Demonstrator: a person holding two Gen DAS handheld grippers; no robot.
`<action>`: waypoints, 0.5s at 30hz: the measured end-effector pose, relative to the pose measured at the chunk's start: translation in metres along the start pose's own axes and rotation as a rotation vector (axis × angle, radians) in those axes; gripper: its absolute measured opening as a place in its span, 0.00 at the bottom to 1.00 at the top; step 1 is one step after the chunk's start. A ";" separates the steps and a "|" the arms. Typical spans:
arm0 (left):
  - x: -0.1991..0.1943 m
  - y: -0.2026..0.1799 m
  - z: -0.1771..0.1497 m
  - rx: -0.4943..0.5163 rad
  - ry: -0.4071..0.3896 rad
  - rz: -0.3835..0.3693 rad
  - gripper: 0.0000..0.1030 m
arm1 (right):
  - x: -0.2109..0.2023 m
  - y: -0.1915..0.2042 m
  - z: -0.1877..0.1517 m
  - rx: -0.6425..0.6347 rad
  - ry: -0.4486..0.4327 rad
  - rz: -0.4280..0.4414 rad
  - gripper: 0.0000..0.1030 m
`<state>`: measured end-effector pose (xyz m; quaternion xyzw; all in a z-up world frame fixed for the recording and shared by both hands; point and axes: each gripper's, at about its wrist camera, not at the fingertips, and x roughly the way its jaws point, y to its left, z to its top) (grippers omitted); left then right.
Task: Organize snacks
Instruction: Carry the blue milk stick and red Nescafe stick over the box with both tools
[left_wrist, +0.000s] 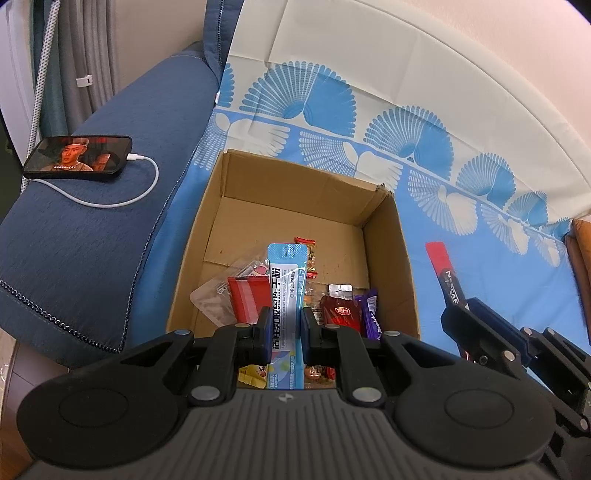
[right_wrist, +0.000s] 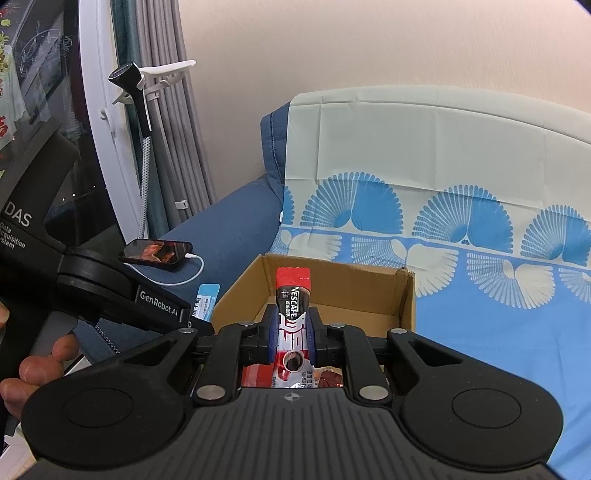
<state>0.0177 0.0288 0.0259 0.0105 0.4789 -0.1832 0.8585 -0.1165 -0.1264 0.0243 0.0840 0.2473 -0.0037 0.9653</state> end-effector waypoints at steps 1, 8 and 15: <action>0.001 0.000 0.000 0.001 0.001 0.000 0.16 | 0.001 0.000 0.000 0.001 0.002 0.000 0.17; 0.006 -0.001 0.003 0.005 0.007 0.001 0.16 | 0.006 -0.001 0.001 0.007 0.015 -0.004 0.17; 0.014 0.000 0.005 0.011 0.014 0.009 0.16 | 0.013 -0.002 -0.001 0.017 0.031 -0.006 0.17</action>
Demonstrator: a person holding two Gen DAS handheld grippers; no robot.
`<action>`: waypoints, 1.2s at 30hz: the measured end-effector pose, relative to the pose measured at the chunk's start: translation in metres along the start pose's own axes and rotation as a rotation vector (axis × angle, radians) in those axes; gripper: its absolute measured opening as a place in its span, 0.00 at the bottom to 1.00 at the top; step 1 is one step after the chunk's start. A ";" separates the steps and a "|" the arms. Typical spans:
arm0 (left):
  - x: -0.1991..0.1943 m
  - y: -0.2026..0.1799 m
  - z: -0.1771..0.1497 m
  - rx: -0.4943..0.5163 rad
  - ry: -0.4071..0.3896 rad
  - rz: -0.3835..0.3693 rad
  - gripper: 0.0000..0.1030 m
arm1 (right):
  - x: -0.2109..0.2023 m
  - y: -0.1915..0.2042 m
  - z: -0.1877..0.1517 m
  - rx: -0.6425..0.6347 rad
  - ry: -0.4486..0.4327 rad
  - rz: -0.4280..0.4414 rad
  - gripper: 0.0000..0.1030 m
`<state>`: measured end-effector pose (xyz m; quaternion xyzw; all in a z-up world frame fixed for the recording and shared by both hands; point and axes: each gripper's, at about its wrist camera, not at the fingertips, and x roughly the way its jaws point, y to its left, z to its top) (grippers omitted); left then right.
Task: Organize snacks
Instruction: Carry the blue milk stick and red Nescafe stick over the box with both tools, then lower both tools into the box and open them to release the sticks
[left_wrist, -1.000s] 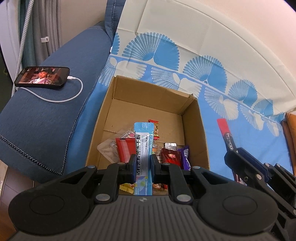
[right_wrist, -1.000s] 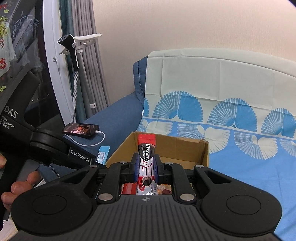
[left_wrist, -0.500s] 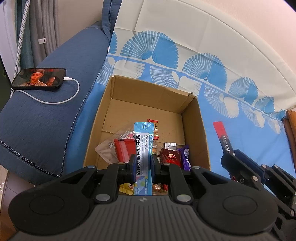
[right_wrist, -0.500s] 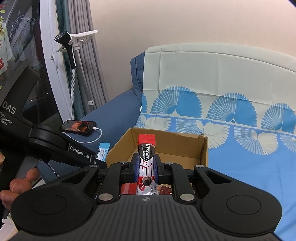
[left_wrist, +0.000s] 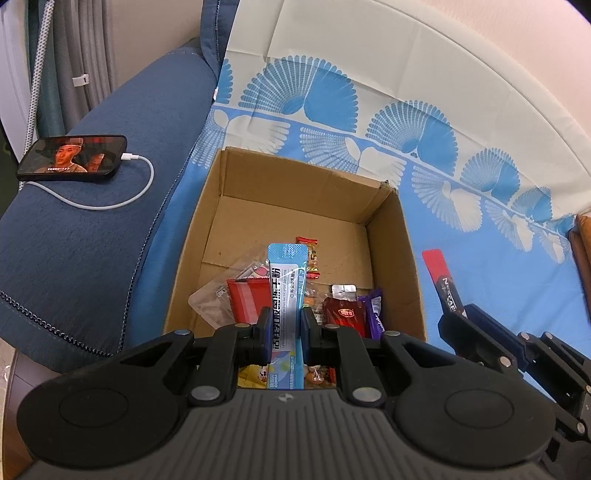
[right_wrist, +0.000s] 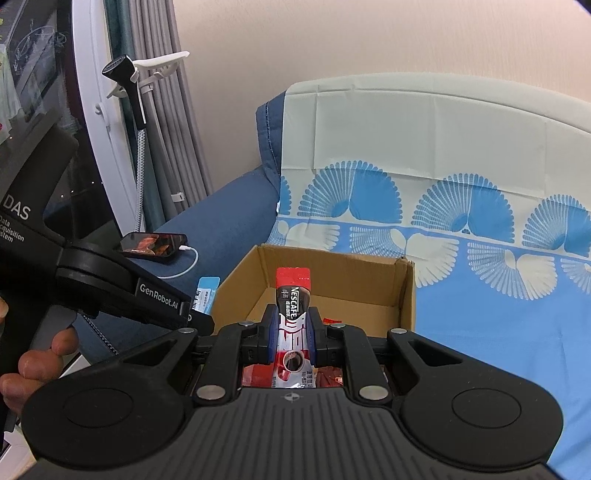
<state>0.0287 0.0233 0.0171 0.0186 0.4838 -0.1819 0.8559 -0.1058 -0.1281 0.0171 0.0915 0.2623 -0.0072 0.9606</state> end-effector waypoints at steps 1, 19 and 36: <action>0.001 0.000 0.000 0.001 0.002 0.001 0.16 | 0.001 -0.001 0.000 0.002 0.004 0.001 0.17; 0.041 0.002 0.018 0.006 0.041 0.014 0.16 | 0.034 -0.017 -0.012 0.037 0.076 -0.013 0.17; 0.111 -0.004 0.028 0.051 0.132 0.073 0.17 | 0.091 -0.042 -0.030 0.083 0.174 -0.029 0.20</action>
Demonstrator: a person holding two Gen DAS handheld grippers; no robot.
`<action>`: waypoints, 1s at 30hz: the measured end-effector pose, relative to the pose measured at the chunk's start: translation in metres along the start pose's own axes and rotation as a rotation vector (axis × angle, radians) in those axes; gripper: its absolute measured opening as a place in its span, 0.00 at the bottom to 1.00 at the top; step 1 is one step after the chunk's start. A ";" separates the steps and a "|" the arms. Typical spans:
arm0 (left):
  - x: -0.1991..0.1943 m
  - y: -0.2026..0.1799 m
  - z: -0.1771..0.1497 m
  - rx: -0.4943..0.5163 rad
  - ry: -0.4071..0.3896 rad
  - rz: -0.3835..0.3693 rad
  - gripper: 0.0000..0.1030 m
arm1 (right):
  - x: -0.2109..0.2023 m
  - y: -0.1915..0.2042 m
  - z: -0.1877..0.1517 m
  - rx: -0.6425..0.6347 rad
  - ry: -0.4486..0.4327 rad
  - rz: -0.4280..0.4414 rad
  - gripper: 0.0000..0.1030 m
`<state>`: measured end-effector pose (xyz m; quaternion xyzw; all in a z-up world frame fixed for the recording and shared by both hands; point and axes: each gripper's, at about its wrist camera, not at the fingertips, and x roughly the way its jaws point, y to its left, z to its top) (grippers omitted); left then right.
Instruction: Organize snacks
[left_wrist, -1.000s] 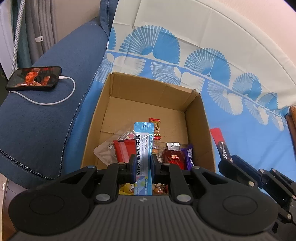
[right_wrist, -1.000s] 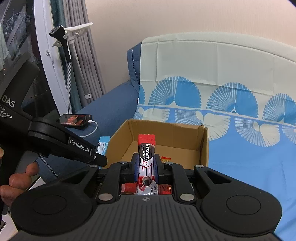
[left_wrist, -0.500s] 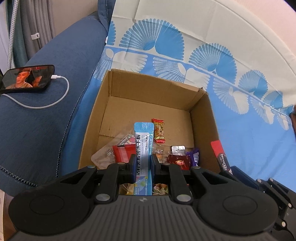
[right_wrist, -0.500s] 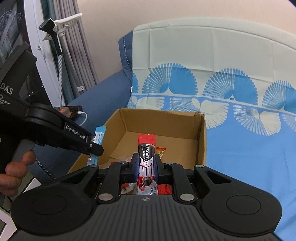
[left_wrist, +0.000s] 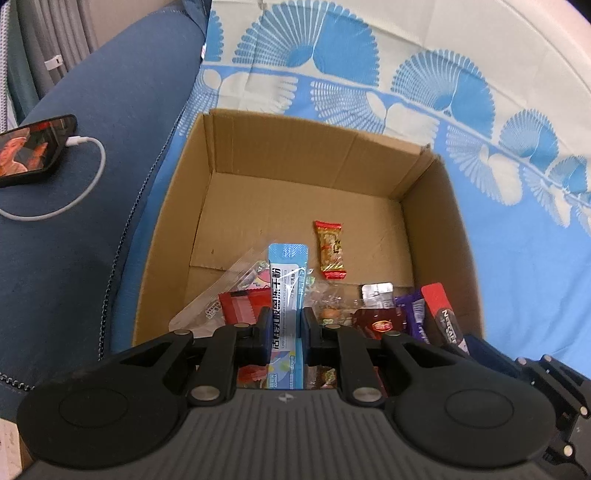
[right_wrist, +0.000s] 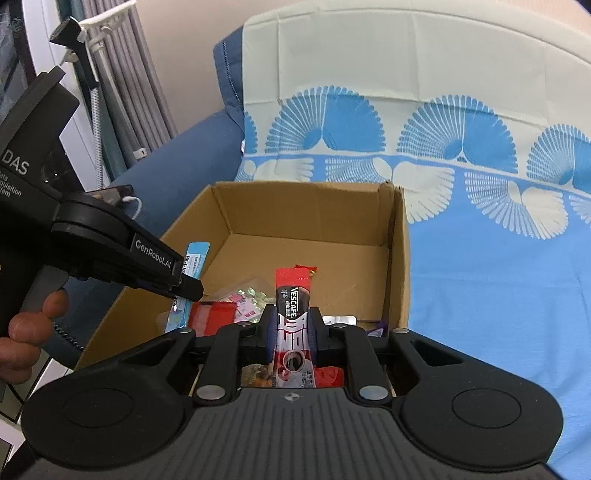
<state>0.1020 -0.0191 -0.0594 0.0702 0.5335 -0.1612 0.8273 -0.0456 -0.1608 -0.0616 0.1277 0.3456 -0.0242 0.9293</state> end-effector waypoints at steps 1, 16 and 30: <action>0.003 0.000 0.000 0.002 0.006 0.004 0.18 | 0.003 -0.002 0.000 0.006 0.006 0.002 0.22; -0.020 0.008 -0.022 0.002 -0.001 0.085 1.00 | -0.020 -0.002 -0.006 0.062 0.038 -0.024 0.78; -0.096 0.015 -0.108 0.018 -0.098 0.139 1.00 | -0.095 0.036 -0.040 0.003 -0.027 -0.085 1.00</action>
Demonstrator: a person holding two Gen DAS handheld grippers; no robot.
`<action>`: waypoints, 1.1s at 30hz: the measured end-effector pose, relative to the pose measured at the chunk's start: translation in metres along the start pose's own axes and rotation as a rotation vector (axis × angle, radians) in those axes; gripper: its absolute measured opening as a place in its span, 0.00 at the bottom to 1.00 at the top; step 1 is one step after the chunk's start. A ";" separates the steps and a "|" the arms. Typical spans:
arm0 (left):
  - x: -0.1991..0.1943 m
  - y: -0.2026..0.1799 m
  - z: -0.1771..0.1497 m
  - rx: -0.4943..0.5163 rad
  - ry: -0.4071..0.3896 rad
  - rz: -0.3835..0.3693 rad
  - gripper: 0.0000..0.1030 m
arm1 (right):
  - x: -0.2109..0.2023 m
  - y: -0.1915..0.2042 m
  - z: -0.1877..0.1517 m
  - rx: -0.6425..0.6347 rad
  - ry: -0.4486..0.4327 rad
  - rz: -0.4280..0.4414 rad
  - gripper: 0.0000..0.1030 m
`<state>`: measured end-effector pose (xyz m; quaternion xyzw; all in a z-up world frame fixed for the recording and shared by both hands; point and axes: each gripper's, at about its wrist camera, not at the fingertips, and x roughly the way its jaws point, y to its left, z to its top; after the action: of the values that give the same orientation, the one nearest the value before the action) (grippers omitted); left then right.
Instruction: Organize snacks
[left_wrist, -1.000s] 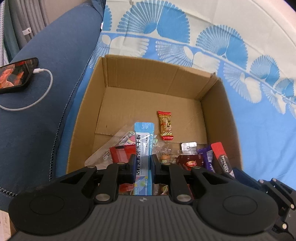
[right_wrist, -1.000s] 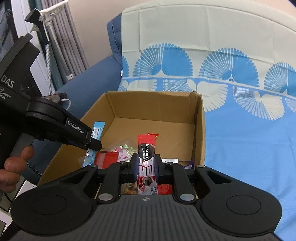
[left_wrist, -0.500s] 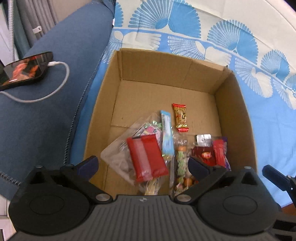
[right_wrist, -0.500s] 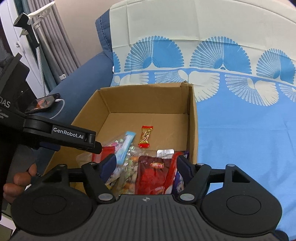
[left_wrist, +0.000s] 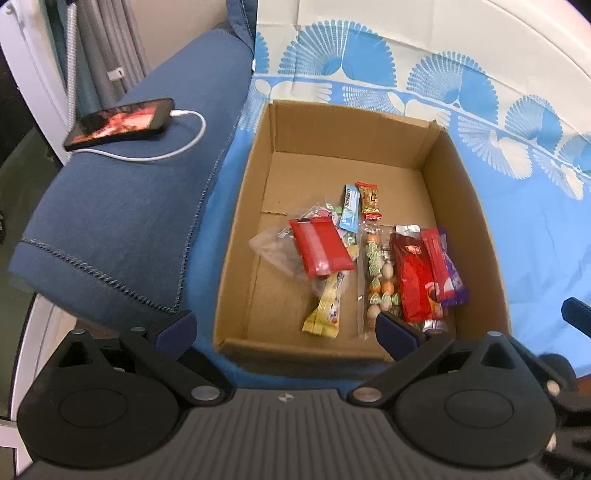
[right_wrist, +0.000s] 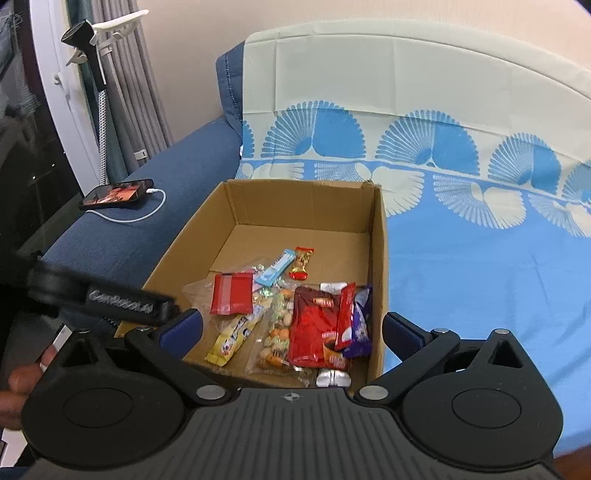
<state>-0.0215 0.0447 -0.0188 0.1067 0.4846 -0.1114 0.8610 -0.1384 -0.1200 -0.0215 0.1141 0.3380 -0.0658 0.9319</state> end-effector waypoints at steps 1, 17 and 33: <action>-0.006 0.001 -0.004 0.000 -0.016 0.007 1.00 | -0.002 0.000 -0.002 0.007 0.009 -0.001 1.00; -0.037 0.001 -0.051 -0.001 -0.062 -0.007 1.00 | -0.029 0.009 -0.038 -0.021 0.023 -0.076 1.00; -0.037 0.003 -0.053 0.024 -0.069 -0.011 1.00 | -0.028 0.016 -0.040 -0.061 0.026 -0.085 1.00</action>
<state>-0.0818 0.0662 -0.0140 0.1105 0.4540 -0.1257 0.8751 -0.1808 -0.0935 -0.0306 0.0720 0.3566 -0.0936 0.9268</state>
